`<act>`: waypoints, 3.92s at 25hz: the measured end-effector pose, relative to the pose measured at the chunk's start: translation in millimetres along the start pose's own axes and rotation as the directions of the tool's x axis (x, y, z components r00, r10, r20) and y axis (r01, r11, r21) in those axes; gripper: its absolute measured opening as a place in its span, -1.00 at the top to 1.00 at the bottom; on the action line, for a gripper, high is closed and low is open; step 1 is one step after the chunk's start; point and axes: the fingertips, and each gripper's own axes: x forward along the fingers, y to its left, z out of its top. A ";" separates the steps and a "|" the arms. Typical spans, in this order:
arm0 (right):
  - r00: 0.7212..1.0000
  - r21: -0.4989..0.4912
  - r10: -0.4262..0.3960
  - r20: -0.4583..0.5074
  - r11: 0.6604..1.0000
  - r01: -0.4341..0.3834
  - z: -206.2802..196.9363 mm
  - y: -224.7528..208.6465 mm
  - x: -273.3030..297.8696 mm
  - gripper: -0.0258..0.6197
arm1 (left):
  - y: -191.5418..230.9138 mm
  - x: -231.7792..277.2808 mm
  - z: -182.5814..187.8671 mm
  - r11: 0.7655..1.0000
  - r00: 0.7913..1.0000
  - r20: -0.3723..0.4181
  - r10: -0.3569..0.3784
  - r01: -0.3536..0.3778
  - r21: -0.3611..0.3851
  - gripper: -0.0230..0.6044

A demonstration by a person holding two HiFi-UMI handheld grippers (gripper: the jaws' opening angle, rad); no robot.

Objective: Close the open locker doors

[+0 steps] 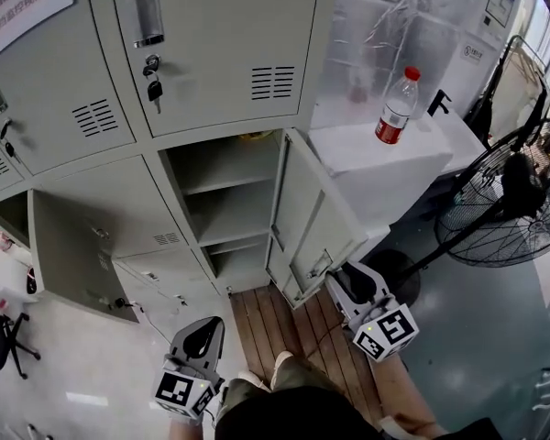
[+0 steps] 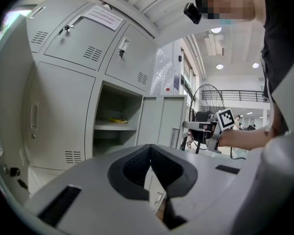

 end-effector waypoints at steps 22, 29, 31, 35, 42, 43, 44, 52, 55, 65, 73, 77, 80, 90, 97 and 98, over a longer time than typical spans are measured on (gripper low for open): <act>0.988 -0.030 0.152 -0.011 0.988 -0.152 5.2 100.6 60.0 0.49 | 51.4 -89.5 -14.2 0.990 0.989 0.051 0.138 -0.135 -0.052 0.91; 0.962 -0.036 0.274 -0.020 0.961 -0.274 6.8 127.5 90.0 0.49 | 68.7 -97.7 -13.6 0.972 0.972 0.058 0.226 -0.222 -0.074 0.91; 0.953 -0.036 0.303 -0.022 0.952 -0.303 6.8 133.0 98.3 0.49 | 72.4 -98.8 -11.2 0.967 0.967 0.061 0.248 -0.243 -0.078 0.91; 0.936 -0.045 0.352 -0.022 0.935 -0.353 7.7 142.4 116.8 0.49 | 79.2 -99.4 -6.7 0.958 0.959 0.053 0.278 -0.272 -0.090 0.90; 0.903 -0.038 0.428 -0.011 0.903 -0.429 11.4 153.6 149.8 0.49 | 93.5 -97.9 -2.6 0.940 0.940 0.052 0.337 -0.332 -0.085 0.91; 0.898 -0.037 0.440 -0.010 0.897 -0.440 11.7 155.1 154.8 0.49 | 95.6 -97.7 -3.5 0.937 0.937 0.054 0.344 -0.339 -0.082 0.91; 0.892 -0.036 0.451 -0.009 0.892 -0.451 12.0 156.5 159.8 0.49 | 98.2 -97.8 -4.4 0.934 0.934 0.055 0.354 -0.350 -0.078 0.91; 0.846 -0.033 0.534 -0.002 0.845 -0.534 14.9 163.0 201.6 0.49 | 114.2 -95.0 -1.9 0.894 0.896 0.037 0.443 -0.438 -0.101 0.91; 0.827 -0.032 0.562 -0.003 0.827 -0.562 14.7 164.2 215.7 0.49 | 118.9 -93.1 0.0 0.876 0.880 0.028 0.474 -0.468 -0.118 0.91; 0.764 -0.017 0.645 -0.002 0.764 -0.645 13.3 163.4 257.5 0.49 | 129.0 -84.6 -3.8 0.812 0.817 0.021 0.576 -0.569 -0.130 0.91; 0.723 -0.021 0.691 -0.003 0.723 -0.691 15.3 161.1 284.0 0.49 | 137.4 -76.2 -7.2 0.761 0.767 0.026 0.641 -0.631 -0.150 0.90; 0.712 -0.023 0.702 -0.003 0.712 -0.702 15.7 158.8 294.9 0.49 | 140.7 -69.8 -4.8 0.746 0.755 0.015 0.656 -0.645 -0.167 0.91; 0.710 -0.020 0.705 -0.004 0.709 -0.704 14.8 156.4 301.4 0.49 | 143.0 -67.5 -3.7 0.739 0.748 0.020 0.664 -0.652 -0.170 0.91; 0.720 0.020 0.694 0.008 0.720 -0.694 18.9 152.1 310.9 0.50 | 145.3 -74.6 -7.0 0.730 0.737 0.025 0.675 -0.663 -0.165 0.91; 0.737 0.013 0.676 0.008 0.737 -0.676 20.3 155.4 297.8 0.50 | 142.4 -79.6 -9.3 0.753 0.760 0.027 0.649 -0.637 -0.165 0.90; 0.742 0.013 0.671 0.006 0.741 -0.671 19.7 155.2 294.9 0.50 | 141.7 -80.0 -8.0 0.757 0.765 0.021 0.643 -0.632 -0.165 0.91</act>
